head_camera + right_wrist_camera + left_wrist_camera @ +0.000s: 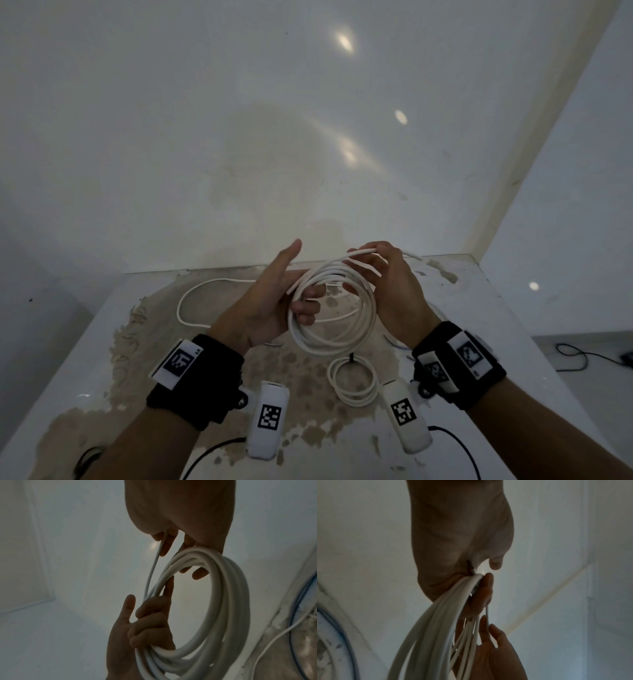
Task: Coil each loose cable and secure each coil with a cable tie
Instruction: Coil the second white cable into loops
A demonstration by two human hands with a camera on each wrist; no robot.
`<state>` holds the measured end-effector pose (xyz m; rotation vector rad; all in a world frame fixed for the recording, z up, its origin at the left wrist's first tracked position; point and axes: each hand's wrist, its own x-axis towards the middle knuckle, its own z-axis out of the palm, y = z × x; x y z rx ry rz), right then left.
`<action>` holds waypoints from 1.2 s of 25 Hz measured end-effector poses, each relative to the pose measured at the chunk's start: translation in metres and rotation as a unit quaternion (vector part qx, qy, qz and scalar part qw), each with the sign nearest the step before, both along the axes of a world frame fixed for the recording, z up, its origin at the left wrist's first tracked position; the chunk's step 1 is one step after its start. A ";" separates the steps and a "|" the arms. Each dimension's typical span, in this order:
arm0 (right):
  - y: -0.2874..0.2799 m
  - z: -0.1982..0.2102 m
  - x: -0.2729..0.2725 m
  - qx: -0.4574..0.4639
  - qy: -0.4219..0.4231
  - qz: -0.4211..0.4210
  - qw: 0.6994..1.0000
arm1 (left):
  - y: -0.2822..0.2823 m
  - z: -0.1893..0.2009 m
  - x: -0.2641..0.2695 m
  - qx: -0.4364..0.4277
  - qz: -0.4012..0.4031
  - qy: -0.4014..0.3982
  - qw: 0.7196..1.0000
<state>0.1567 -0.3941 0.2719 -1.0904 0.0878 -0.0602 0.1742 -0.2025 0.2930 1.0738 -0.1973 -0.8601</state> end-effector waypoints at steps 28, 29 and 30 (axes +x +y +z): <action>0.014 -0.061 -0.006 0.079 0.244 0.159 0.954 | -0.013 0.008 0.027 -0.191 0.241 -0.058 0.950; 0.012 -0.058 0.001 0.110 0.211 0.113 0.965 | -0.012 0.007 0.026 -0.189 0.240 -0.051 0.951; 0.009 -0.054 0.008 0.145 0.177 0.065 0.971 | -0.009 0.005 0.026 -0.179 0.242 -0.048 0.952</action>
